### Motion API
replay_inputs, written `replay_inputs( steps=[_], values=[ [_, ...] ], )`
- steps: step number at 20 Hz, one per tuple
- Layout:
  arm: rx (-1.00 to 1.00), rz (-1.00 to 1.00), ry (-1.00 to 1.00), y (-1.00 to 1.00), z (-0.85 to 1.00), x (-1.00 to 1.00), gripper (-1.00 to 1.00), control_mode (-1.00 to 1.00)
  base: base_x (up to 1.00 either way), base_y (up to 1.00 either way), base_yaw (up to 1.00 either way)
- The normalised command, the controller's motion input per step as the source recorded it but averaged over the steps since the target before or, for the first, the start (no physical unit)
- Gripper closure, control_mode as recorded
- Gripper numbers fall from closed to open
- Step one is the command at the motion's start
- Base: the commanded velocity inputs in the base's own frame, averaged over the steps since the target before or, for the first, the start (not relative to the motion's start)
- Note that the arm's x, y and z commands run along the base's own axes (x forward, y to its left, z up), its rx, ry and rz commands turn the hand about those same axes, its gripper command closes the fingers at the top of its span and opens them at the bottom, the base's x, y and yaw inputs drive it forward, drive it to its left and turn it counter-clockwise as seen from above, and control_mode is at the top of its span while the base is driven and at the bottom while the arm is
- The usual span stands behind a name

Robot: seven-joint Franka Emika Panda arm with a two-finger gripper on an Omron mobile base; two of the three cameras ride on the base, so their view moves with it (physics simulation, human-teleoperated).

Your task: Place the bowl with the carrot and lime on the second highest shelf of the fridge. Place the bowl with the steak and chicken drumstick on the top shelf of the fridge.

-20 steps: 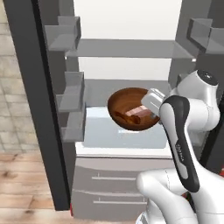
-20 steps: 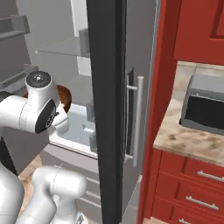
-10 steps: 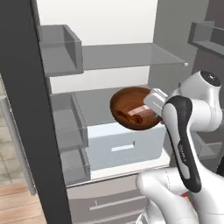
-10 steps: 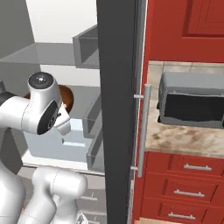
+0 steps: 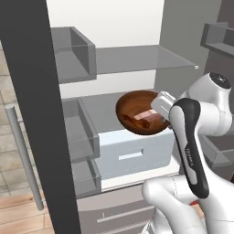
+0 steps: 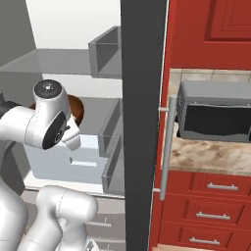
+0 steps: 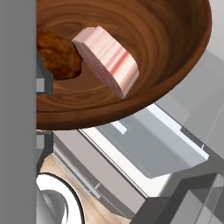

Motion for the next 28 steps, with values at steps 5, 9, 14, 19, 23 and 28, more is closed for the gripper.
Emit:
replay_inputs(
  steps=[5,9,14,19,23,28],
  values=[
    [-0.01,-0.05,-0.02,0.21,0.22,0.02,1.00,-1.00,0.03,0.14,-0.03],
    [0.00,-0.07,-0.05,0.04,0.55,-0.04,1.00,-1.00,0.00,0.00,0.00],
    [0.00,-0.12,-0.01,0.00,0.59,-0.01,1.00,-1.00,0.00,0.00,0.00],
    [0.11,-0.12,-0.05,0.00,0.42,0.00,1.00,-1.00,0.00,0.00,0.00],
    [0.16,-0.03,-0.02,0.00,0.52,-0.07,1.00,-1.00,0.00,0.00,0.00],
    [0.01,-0.01,-0.05,0.00,0.53,0.50,1.00,-1.00,0.00,0.00,0.00]
  ],
)
